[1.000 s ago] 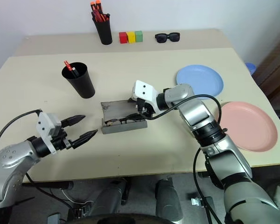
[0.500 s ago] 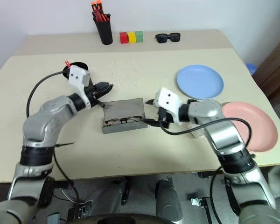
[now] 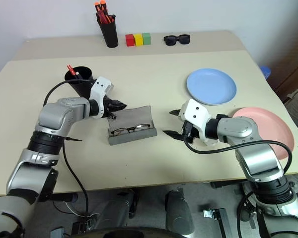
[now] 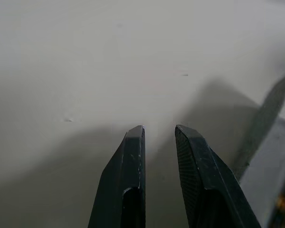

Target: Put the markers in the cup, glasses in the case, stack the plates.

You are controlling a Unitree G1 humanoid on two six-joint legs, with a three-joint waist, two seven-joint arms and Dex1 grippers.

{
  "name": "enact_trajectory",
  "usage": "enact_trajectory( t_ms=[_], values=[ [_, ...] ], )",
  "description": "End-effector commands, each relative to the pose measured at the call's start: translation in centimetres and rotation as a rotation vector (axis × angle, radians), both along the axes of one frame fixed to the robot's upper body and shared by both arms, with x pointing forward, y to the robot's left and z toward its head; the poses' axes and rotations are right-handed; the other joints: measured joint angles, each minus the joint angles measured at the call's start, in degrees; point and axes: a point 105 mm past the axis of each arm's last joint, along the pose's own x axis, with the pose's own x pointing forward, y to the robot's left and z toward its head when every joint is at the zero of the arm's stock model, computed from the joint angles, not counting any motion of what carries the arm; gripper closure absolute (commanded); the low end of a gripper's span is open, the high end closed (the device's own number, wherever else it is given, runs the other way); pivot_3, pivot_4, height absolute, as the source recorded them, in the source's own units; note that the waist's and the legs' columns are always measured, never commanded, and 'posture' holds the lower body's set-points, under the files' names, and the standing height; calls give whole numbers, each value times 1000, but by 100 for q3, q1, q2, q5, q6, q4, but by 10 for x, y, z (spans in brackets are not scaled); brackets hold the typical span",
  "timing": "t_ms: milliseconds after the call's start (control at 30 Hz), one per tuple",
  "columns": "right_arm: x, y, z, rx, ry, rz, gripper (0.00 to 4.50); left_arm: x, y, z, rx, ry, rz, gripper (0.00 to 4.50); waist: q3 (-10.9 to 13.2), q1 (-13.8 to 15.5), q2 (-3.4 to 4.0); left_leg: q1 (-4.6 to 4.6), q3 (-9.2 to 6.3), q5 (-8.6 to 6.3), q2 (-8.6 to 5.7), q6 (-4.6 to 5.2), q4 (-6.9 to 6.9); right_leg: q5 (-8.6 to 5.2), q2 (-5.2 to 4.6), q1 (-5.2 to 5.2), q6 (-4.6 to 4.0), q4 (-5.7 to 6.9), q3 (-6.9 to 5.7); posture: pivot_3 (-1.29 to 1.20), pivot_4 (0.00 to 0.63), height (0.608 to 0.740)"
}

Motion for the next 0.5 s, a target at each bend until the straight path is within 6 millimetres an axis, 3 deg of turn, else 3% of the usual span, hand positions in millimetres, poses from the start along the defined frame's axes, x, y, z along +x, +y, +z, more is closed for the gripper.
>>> enact_trajectory(
  t_ms=[33, 300, 500],
  values=[
    [1, 0, 11, 5, -58, 4, 1068, -12, -2, 9, 14, -54, -78, 3521, 0, 7, 0, 0, 0, 0, 0, 0, 0, 0, 0, 0, 0, 0, 0, 0, 150, 740],
    [9, -4, 6, -4, -43, -8, 1068, -57, -3, 10, 10, -175, -260, 3521, 0, 13, 1, 0, 0, 0, 1, 0, -1, -2, -5, 0, -6, -2, 4, 0, 150, 740],
    [28, -14, 4, -10, -64, -86, 1068, -86, -4, -4, 7, -199, -335, 3521, 0, 21, 1, 0, -1, -1, 0, 0, 0, -12, -11, 1, -26, -5, 6, 0, 150, 740]
  ],
)
